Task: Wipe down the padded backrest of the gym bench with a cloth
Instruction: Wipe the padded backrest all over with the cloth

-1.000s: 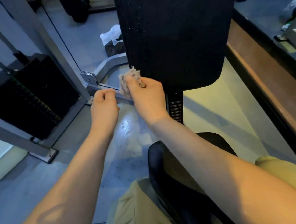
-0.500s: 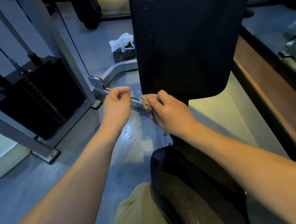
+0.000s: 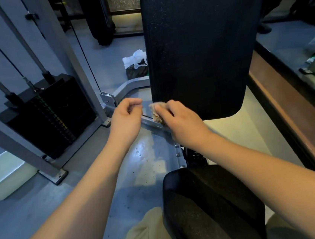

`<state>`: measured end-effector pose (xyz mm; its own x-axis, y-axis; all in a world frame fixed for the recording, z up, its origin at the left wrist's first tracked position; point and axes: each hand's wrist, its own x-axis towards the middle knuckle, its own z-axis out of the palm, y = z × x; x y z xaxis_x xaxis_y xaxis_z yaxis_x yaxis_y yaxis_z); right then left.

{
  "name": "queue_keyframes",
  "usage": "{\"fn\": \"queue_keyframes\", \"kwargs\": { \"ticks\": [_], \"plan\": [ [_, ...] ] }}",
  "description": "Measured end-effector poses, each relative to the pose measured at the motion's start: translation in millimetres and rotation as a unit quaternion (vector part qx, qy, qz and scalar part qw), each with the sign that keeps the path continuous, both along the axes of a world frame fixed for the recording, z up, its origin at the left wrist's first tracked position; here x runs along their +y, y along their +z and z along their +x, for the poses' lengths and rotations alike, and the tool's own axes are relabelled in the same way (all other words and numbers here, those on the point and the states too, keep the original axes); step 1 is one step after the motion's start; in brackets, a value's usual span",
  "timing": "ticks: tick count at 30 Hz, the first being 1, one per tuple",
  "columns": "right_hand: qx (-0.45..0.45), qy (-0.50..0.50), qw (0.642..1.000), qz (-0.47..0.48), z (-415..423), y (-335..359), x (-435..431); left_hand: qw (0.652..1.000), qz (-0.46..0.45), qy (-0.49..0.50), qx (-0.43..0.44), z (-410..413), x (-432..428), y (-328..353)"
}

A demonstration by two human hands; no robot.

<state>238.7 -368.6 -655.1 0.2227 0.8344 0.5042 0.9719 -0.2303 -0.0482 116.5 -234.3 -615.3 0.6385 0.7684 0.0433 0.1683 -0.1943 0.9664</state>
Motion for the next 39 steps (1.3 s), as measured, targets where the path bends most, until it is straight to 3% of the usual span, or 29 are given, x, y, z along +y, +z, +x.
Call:
{"fn": "queue_keyframes", "kwargs": {
  "ticks": [4, 6, 9, 13, 16, 19, 22, 24, 27, 29, 31, 34, 39],
  "plan": [
    [0.231, 0.022, 0.968, 0.094, -4.9, 27.4, -5.8, 0.991, -0.061, -0.104, -0.052, -2.8, -20.5, 7.7],
    [0.290, 0.048, 0.947, 0.127, -3.1, 47.6, -8.4, 0.987, -0.022, -0.126, -0.096, 0.3, -25.4, 17.9],
    [0.295, 0.082, 0.949, 0.079, 5.6, 61.2, -19.5, 0.989, 0.081, -0.061, -0.111, 11.0, -21.9, 28.1],
    [0.233, -0.043, 0.964, 0.122, 31.5, 62.9, -44.2, 0.982, 0.143, 0.076, -0.100, 41.5, 5.1, 46.4],
    [0.143, -0.134, 0.972, 0.129, 43.7, 59.2, -61.1, 0.977, 0.185, 0.056, -0.087, 68.9, 9.8, 63.4],
    [0.105, -0.170, 0.974, 0.105, 49.7, 50.6, -70.5, 0.966, 0.249, 0.055, -0.027, 78.4, 0.9, 61.2],
    [0.080, -0.216, 0.963, 0.141, 60.9, 45.4, -77.6, 0.954, 0.293, 0.061, -0.005, 69.9, -4.2, 34.3],
    [0.127, -0.260, 0.940, 0.181, 70.2, 49.8, -81.0, 0.962, 0.266, 0.030, 0.048, 56.3, -9.8, -1.7],
    [0.210, -0.305, 0.901, 0.228, 84.2, 59.3, -84.1, 0.977, 0.147, -0.006, 0.151, 33.8, -15.0, -34.0],
    [0.264, -0.287, 0.882, 0.267, 92.6, 66.8, -81.1, 0.987, 0.125, 0.040, 0.091, 36.0, -6.1, -18.1],
    [0.319, -0.275, 0.847, 0.324, 103.4, 77.8, -73.6, 0.983, 0.168, 0.075, 0.006, 50.5, 3.5, 19.6],
    [0.427, -0.260, 0.793, 0.347, 122.0, 93.3, -64.1, 0.975, 0.215, 0.031, -0.042, 69.4, 8.8, 50.5],
    [0.446, -0.227, 0.807, 0.313, 140.1, 89.6, -67.6, 0.985, 0.161, -0.009, 0.060, 56.8, 3.3, 2.6]
  ]
}}
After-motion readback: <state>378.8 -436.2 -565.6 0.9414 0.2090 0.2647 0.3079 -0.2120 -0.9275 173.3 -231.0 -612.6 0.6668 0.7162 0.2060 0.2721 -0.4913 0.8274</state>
